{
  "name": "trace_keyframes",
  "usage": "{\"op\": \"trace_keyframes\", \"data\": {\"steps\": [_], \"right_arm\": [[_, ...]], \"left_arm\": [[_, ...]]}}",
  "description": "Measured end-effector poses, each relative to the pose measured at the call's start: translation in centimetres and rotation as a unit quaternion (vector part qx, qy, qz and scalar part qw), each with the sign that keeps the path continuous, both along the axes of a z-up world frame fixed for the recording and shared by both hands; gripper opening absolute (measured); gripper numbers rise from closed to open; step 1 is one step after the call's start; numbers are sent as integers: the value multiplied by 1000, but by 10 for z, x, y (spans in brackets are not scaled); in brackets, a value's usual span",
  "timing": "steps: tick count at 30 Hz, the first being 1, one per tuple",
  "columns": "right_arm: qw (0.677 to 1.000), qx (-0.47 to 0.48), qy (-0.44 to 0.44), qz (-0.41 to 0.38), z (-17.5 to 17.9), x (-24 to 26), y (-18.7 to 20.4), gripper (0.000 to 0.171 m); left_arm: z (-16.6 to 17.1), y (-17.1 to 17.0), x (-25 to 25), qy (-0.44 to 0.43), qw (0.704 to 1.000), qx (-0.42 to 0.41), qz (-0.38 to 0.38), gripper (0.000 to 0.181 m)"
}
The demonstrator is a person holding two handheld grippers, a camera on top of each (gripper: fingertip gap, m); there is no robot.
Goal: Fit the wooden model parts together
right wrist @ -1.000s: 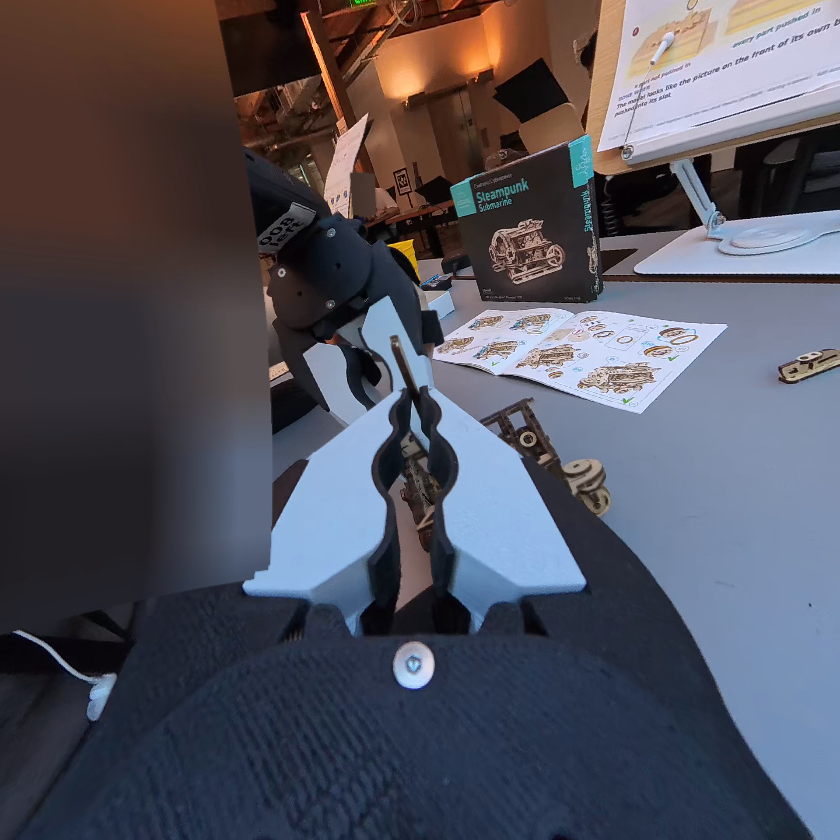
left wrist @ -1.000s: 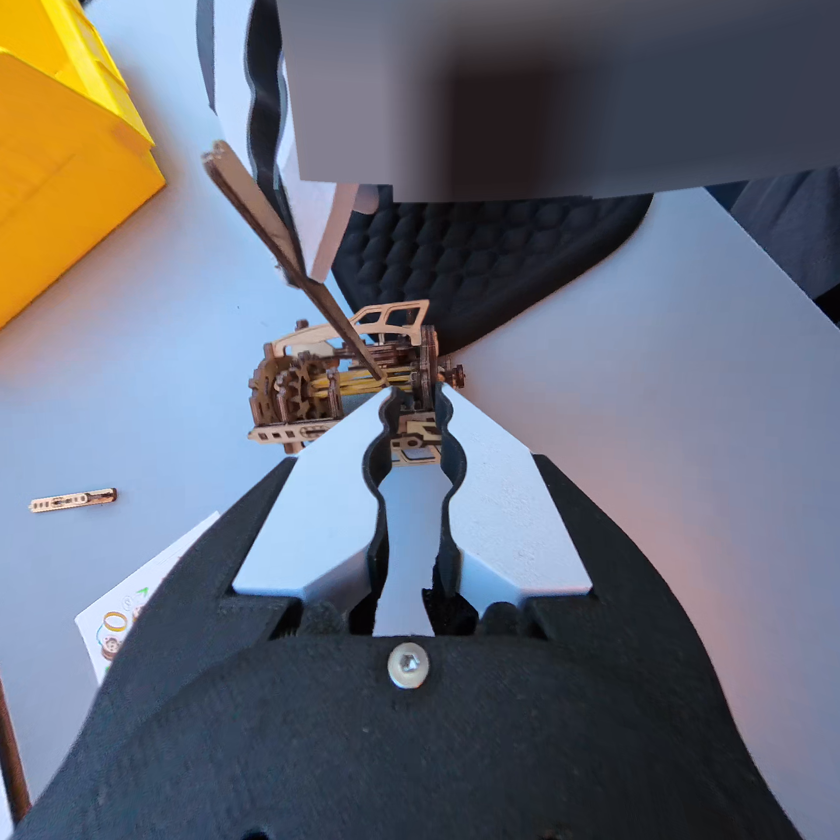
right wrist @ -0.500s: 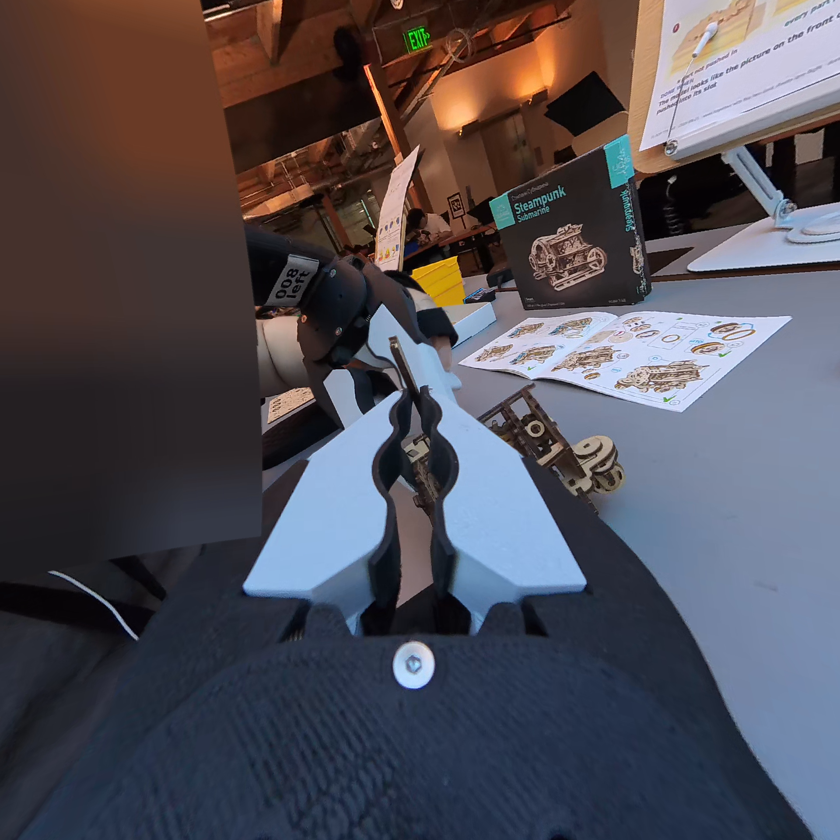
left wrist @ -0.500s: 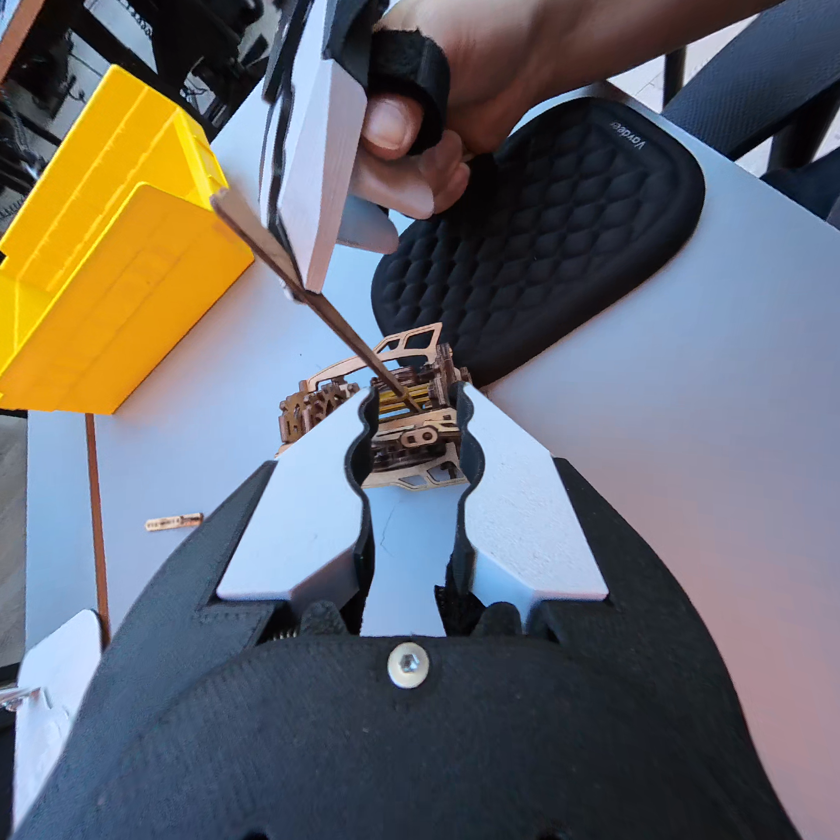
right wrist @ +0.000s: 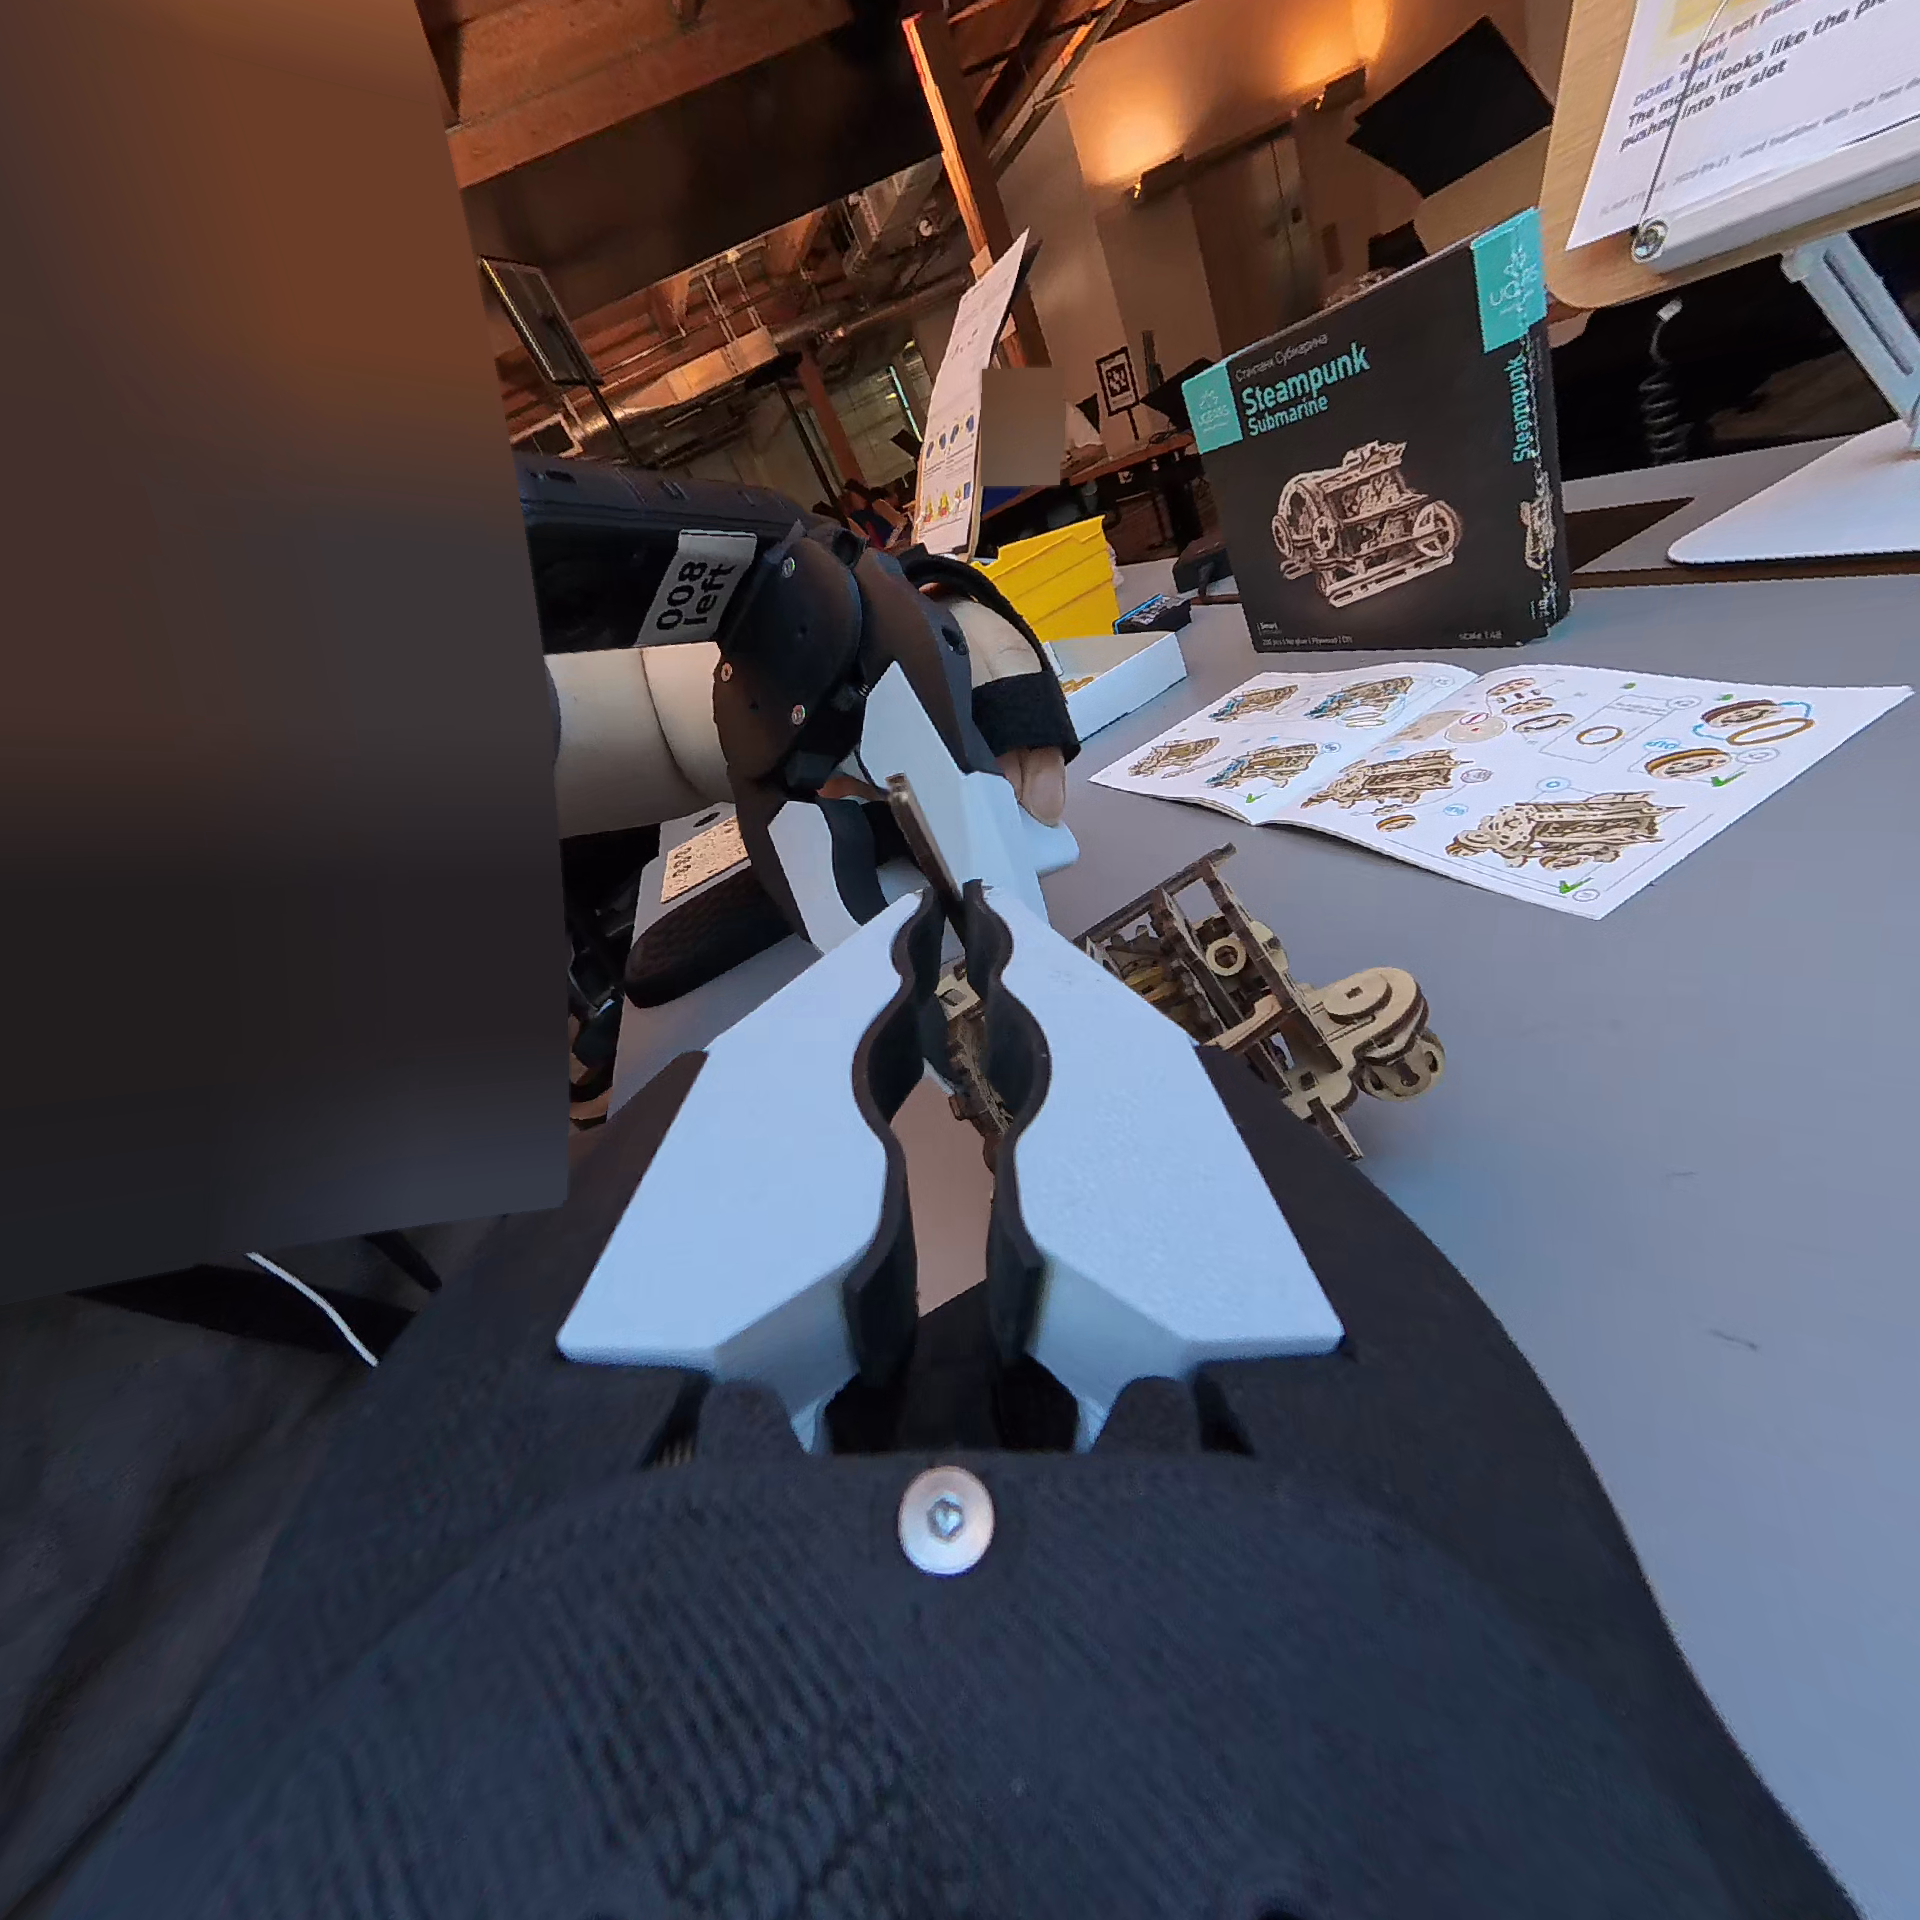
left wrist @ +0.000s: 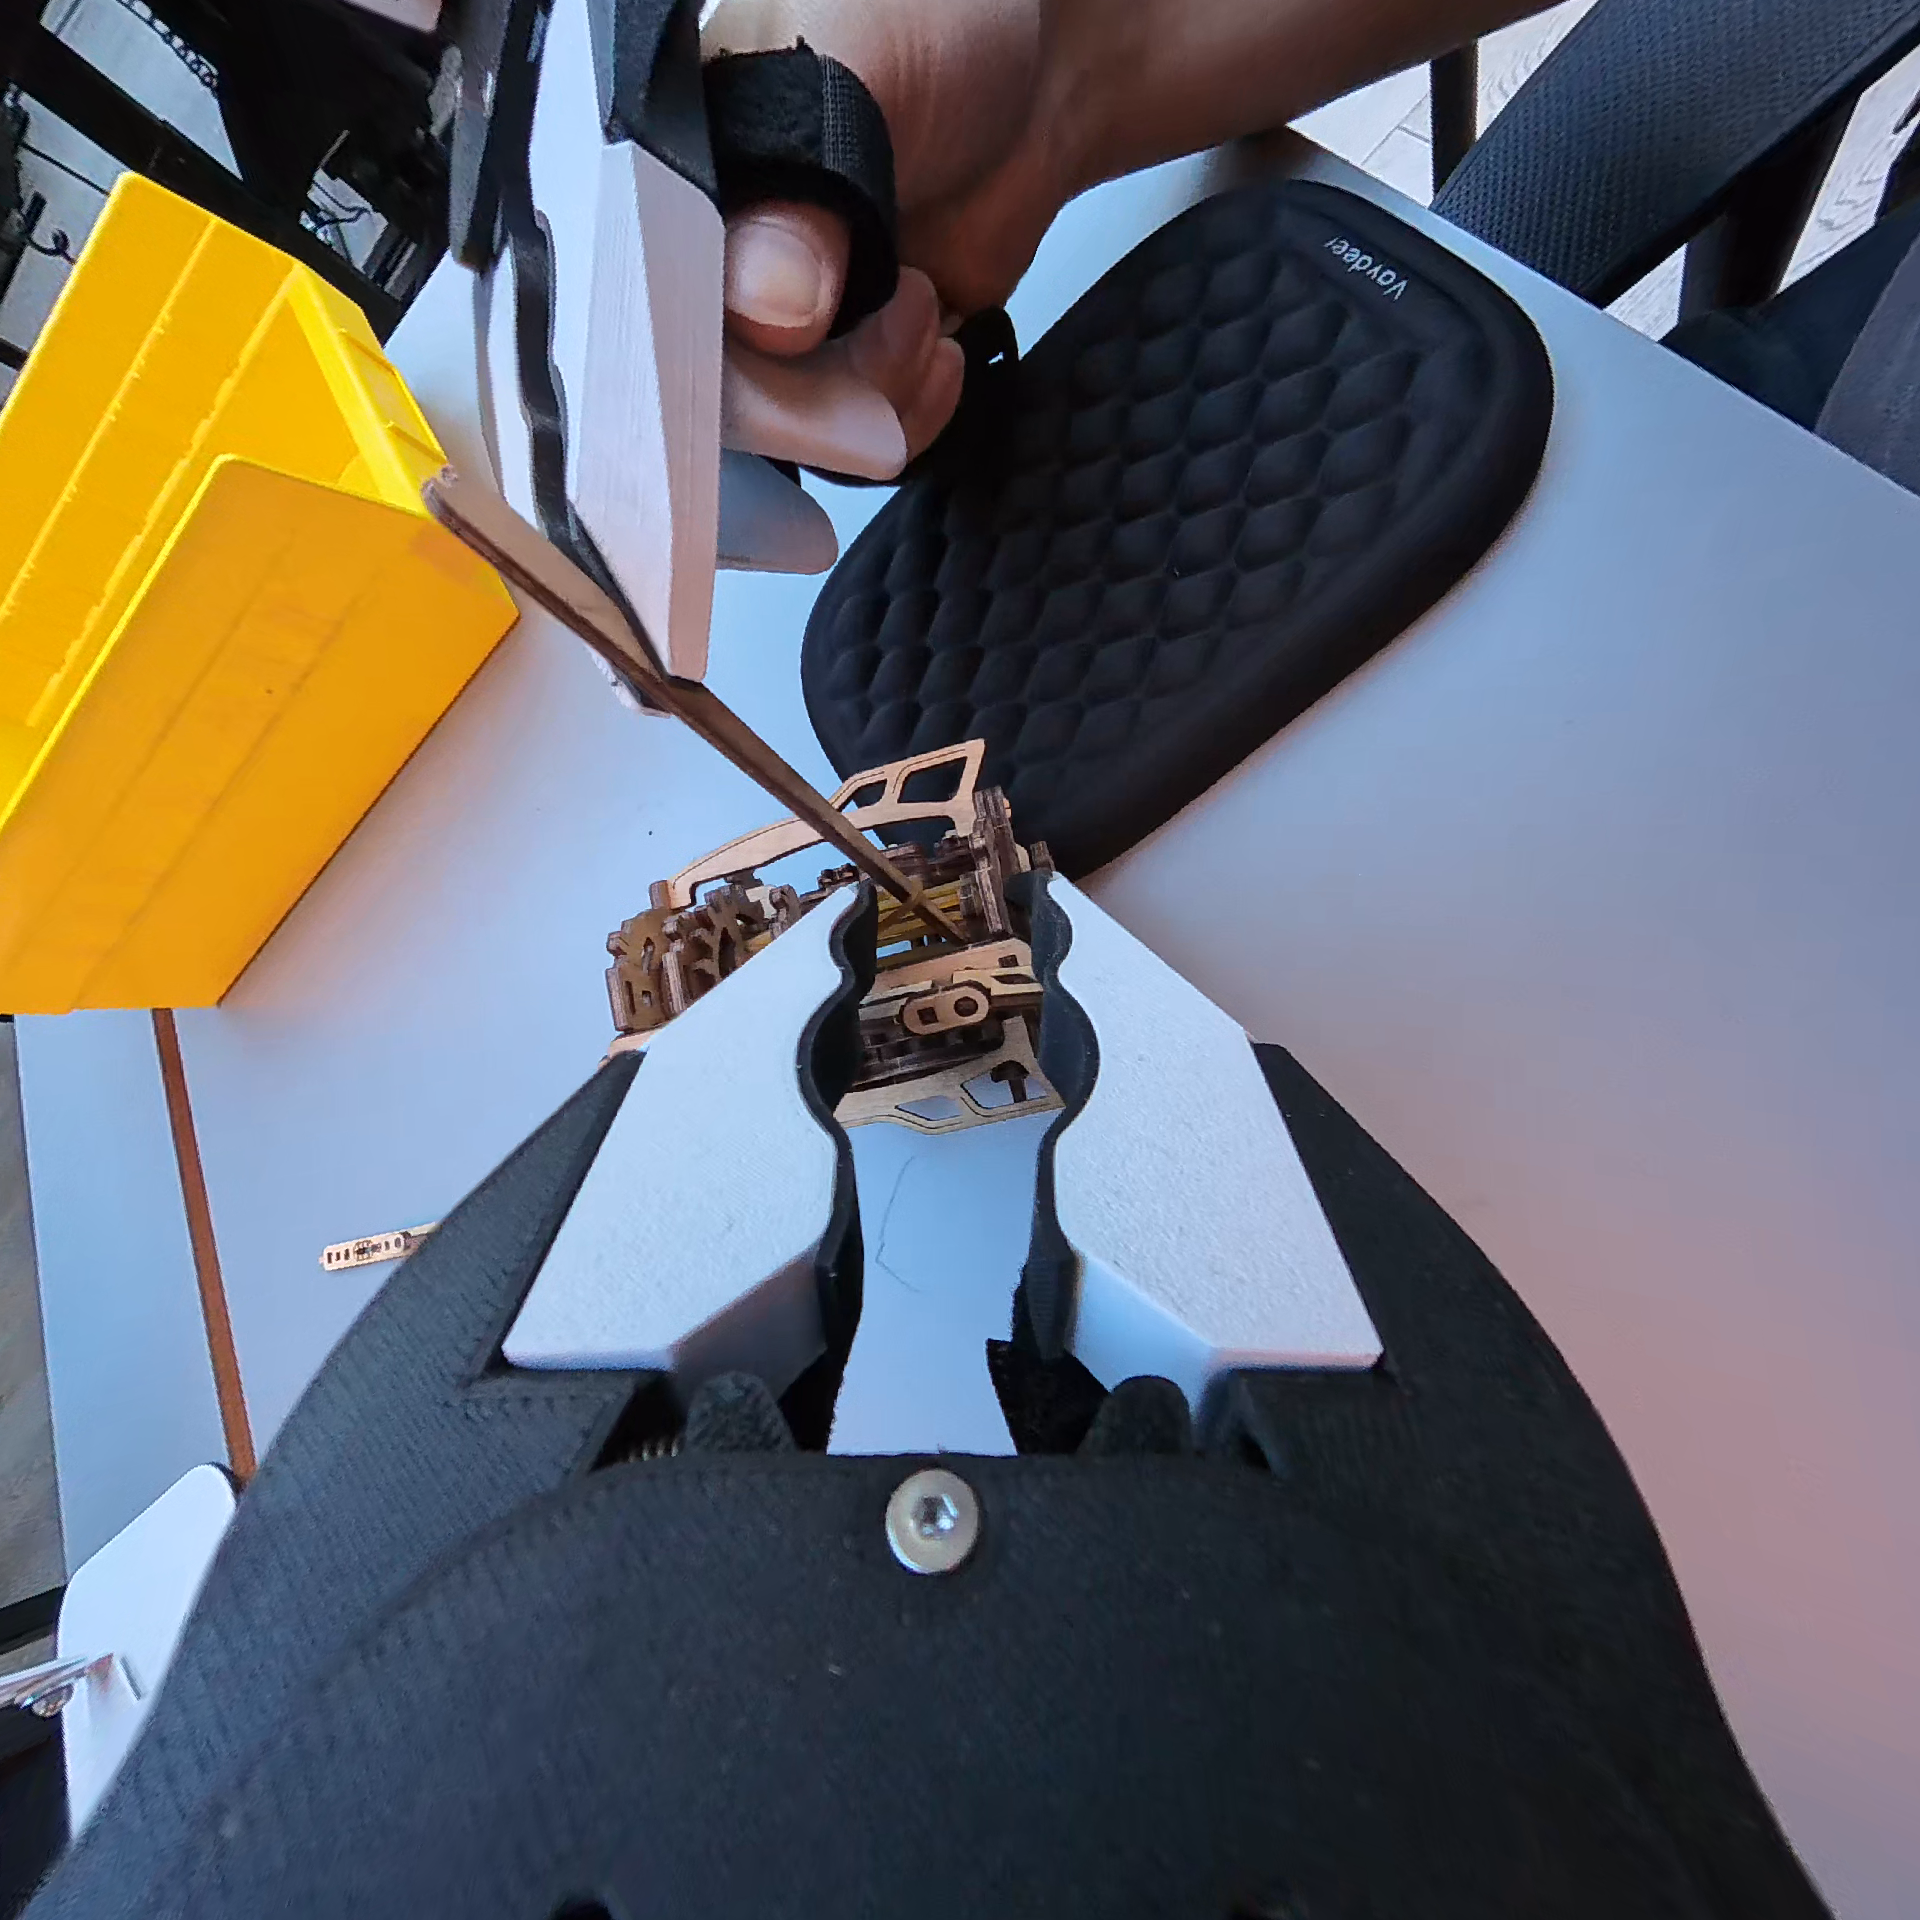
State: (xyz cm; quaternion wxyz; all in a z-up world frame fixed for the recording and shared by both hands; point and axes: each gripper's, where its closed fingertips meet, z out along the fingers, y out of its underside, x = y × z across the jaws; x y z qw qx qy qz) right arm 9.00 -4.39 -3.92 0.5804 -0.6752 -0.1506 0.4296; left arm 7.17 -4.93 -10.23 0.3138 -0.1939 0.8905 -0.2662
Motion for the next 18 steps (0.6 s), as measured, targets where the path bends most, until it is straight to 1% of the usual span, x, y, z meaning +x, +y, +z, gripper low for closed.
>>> {"op": "trace_keyframes", "data": {"steps": [7, 13, 18], "right_arm": [[1000, 0, 20, 6, 0, 2, 0, 1], [1000, 17, -1, 23, 6, -3, 0, 2], [998, 20, -25, 53, 8, -11, 1, 1]], "left_arm": [[-2, 0, -2, 22, 999, -25, 10, 26], [-4, 0, -4, 53, 998, -32, 5, 27], [-5, 0, -5, 69, 997, -23, -7, 26]]}}
